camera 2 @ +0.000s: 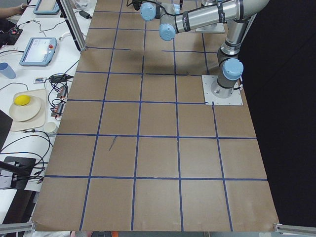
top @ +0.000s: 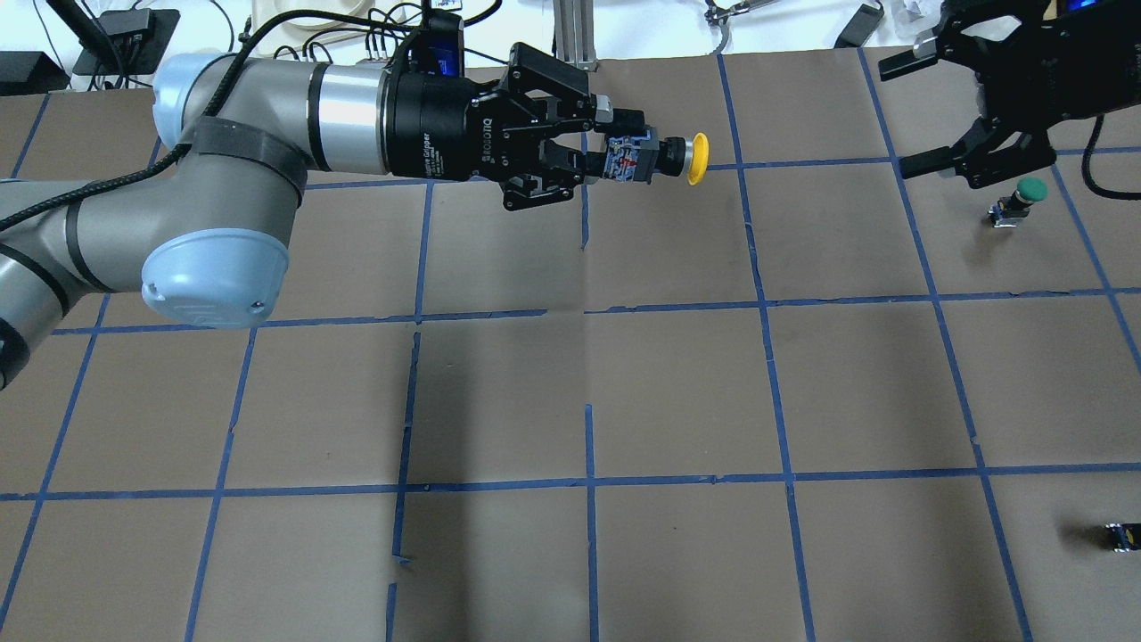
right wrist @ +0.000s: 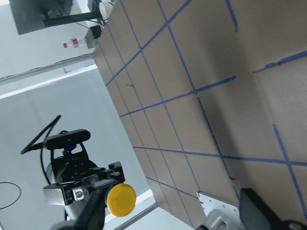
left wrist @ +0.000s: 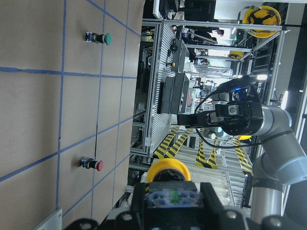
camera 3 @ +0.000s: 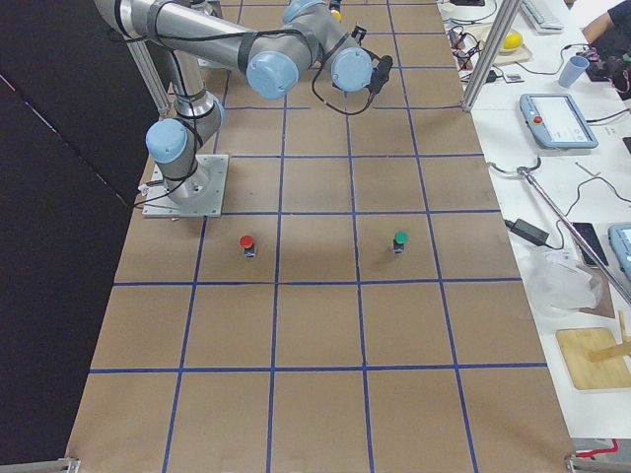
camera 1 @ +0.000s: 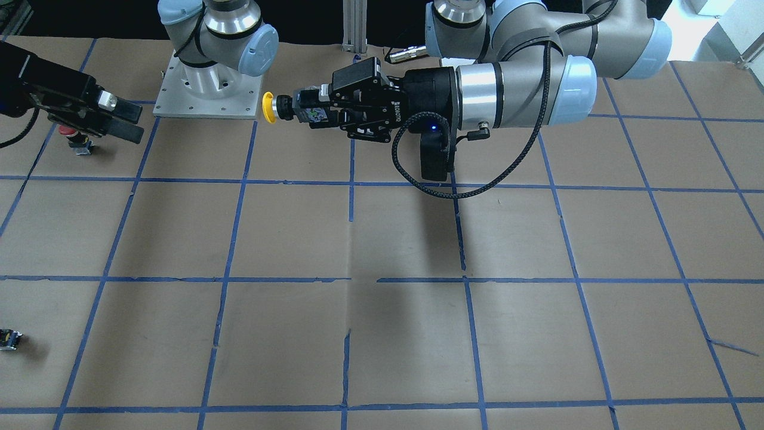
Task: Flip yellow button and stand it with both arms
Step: 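Hold the button up while the right gripper reaches toward its yellow cap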
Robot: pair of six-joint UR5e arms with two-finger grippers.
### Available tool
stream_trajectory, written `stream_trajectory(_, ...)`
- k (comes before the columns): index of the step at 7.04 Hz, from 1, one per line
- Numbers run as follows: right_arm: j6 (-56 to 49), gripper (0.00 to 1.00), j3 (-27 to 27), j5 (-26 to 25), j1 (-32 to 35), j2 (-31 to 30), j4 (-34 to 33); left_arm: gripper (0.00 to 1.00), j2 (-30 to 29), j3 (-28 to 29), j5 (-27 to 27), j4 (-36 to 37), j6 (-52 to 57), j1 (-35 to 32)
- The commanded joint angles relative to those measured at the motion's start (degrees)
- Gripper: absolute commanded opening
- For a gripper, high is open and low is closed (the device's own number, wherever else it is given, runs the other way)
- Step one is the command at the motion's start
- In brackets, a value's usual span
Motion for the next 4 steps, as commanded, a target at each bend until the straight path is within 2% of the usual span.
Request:
stream_trajectory(1,-4.6,1.0,0.7,15.5,1.2,0.6,-0.9,0.0,-0.1,0.3,-4.1,2.6,-0.2,0.0)
stream_trajectory(2,-5.3,1.0,2.5,16.3,1.0,1.3,-0.4,0.0,-0.7,0.7,-4.2,4.6,-0.2,0.7)
stream_trajectory(4,-5.4,0.99,7.6,15.5,2.8,-1.8,1.5,0.0,-1.6,0.6,-8.2,4.7,-0.2,0.8)
